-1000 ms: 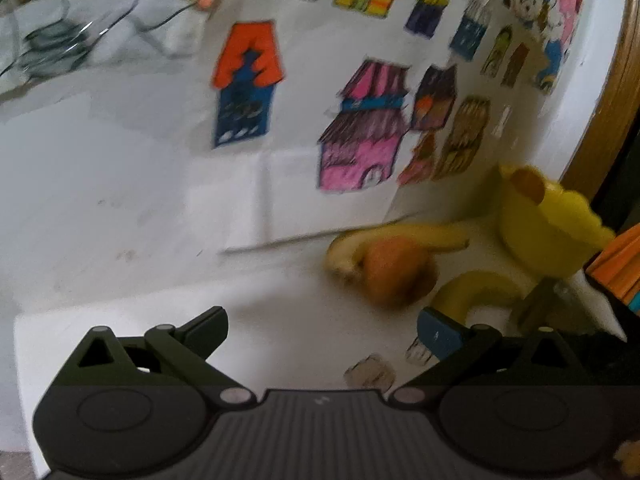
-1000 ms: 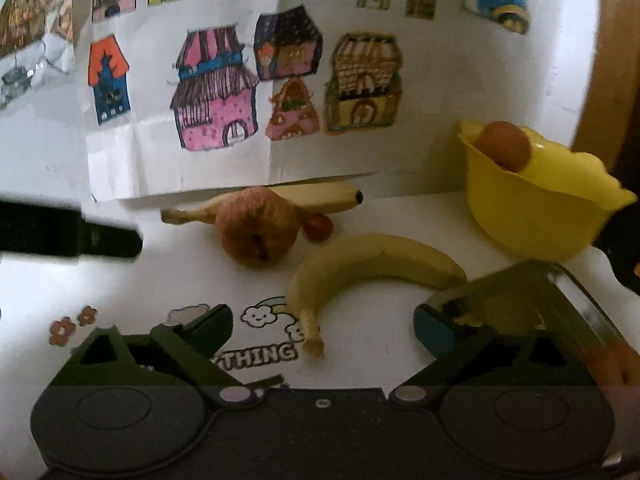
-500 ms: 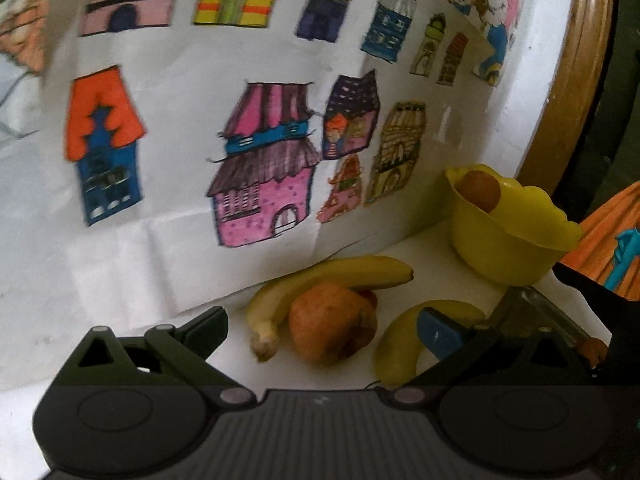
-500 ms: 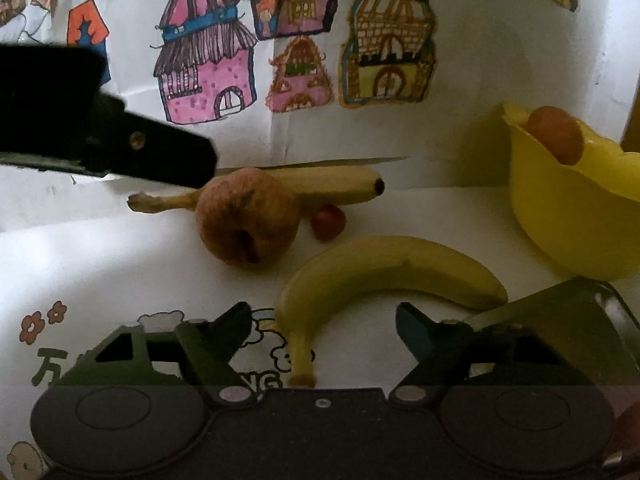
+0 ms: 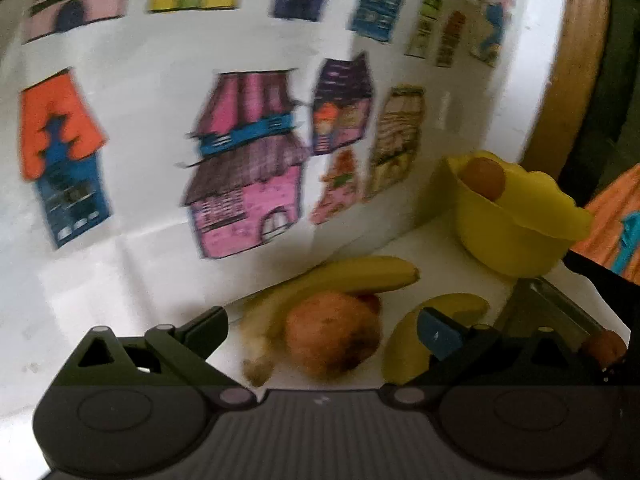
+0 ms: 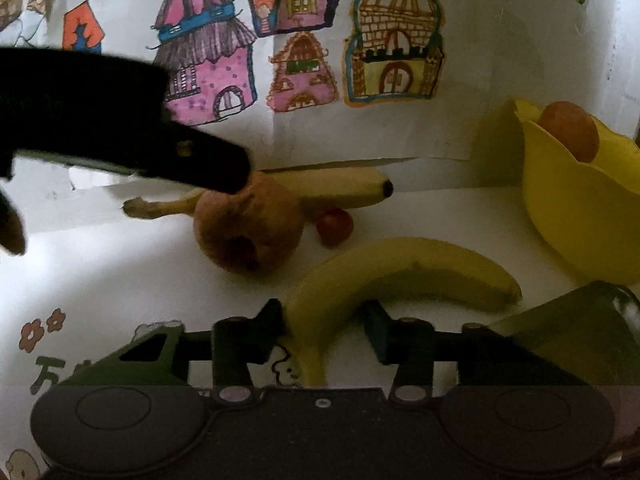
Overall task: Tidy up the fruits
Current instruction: 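Move the right tool to the banana while the left tool approaches the red apple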
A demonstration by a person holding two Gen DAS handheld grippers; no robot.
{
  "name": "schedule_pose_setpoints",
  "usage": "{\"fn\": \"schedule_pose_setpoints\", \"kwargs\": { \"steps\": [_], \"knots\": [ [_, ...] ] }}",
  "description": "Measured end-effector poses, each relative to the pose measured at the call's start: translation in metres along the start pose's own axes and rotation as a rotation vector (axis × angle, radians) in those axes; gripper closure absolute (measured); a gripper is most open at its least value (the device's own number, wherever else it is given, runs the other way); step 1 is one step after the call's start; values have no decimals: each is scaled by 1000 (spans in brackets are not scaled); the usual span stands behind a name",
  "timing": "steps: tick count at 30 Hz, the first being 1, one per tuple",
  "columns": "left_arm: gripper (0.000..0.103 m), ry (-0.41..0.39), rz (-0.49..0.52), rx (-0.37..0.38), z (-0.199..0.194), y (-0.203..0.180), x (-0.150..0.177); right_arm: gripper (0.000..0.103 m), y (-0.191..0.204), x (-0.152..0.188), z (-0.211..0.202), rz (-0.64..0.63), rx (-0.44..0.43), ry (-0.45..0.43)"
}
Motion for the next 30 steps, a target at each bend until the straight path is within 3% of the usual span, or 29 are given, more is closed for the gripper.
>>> {"fn": "schedule_pose_setpoints", "kwargs": {
  "steps": [7, 18, 30],
  "knots": [
    [4, 31, 114, 59, 18, -12, -5, 69, -8, 17, -25, -8, -21, 28],
    [15, 133, 305, 139, 46, -15, -5, 70, -22, 33, -53, -6, -74, 56],
    [22, 162, 455, 108, 62, -29, -6, 67, -23, 34, -55, 16, -72, 60]
  ]
}}
Point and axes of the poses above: each gripper's, at about its wrist camera, not at the fingertips, and z roughly the way its jaws point, y to its left, x to its underside, the point moved 3 cm from there along z, roughly the way its jaws point, and after that the axes turned 7 degrees about z, right-handed, at the moved point
